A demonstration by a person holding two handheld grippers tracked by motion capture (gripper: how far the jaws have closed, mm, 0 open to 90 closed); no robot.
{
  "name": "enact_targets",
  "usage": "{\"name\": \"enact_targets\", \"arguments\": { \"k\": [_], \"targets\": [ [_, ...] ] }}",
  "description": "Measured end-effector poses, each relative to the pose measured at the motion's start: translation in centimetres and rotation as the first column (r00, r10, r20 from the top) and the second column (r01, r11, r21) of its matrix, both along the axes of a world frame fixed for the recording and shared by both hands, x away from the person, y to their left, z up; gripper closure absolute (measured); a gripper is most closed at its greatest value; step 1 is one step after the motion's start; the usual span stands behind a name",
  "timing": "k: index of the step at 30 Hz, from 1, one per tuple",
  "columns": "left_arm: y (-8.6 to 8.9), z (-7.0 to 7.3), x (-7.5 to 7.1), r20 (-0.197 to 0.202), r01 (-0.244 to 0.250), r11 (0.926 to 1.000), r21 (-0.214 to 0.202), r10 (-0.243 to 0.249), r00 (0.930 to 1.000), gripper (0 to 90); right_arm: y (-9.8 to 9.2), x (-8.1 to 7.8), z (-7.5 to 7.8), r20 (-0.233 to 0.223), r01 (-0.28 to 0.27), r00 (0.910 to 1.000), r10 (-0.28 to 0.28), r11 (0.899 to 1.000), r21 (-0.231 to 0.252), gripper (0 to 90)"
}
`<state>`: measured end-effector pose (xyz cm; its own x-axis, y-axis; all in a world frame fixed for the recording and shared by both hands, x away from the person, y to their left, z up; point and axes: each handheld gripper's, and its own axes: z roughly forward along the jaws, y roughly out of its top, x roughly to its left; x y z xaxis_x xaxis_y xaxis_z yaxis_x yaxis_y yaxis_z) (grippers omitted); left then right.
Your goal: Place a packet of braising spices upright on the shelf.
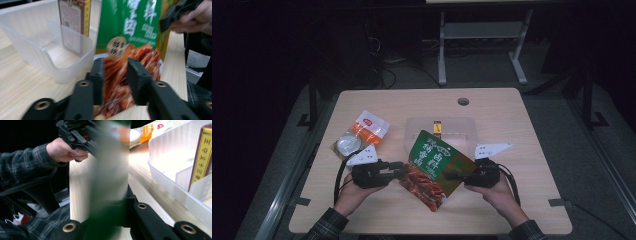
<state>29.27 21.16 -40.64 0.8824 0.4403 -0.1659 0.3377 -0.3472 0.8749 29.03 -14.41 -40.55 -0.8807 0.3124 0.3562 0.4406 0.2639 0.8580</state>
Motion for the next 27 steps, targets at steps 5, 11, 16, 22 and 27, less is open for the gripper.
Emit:
{"name": "enact_targets", "arguments": {
  "k": [5,11,16,22,27],
  "targets": [
    [0.6,-0.2,-0.1,0.007,-0.004,0.9996,0.027,0.004,1.0000,49.6,-0.2,-0.2,1.1,0.027,-0.019,0.9994,0.020,0.999,-0.034,89.5],
    [1.4,-0.9,-0.7,0.013,-0.034,0.9940,0.104,0.033,0.9994,32.4,-0.8,-0.4,2.4,0.047,-0.029,0.9984,0.031,0.998,-0.050,89.5],
    [1.3,-1.6,-1.1,-0.007,-0.022,0.9915,0.128,0.024,0.9997,26.5,-1.6,-0.4,3.2,0.053,-0.030,0.9981,0.032,0.999,-0.040,89.5],
    [0.5,-2.0,-1.2,0.008,-0.010,0.9874,0.158,0.009,0.9999,19.6,-2.5,-0.3,4.4,0.064,-0.013,0.9978,0.016,0.999,-0.049,89.5],
    [0.6,-2.3,-1.0,0.000,-0.017,0.9864,0.163,0.017,0.9999,19.2,-3.8,-0.1,4.9,0.064,0.022,0.9978,-0.018,0.998,-0.058,89.5]
  ]
}}
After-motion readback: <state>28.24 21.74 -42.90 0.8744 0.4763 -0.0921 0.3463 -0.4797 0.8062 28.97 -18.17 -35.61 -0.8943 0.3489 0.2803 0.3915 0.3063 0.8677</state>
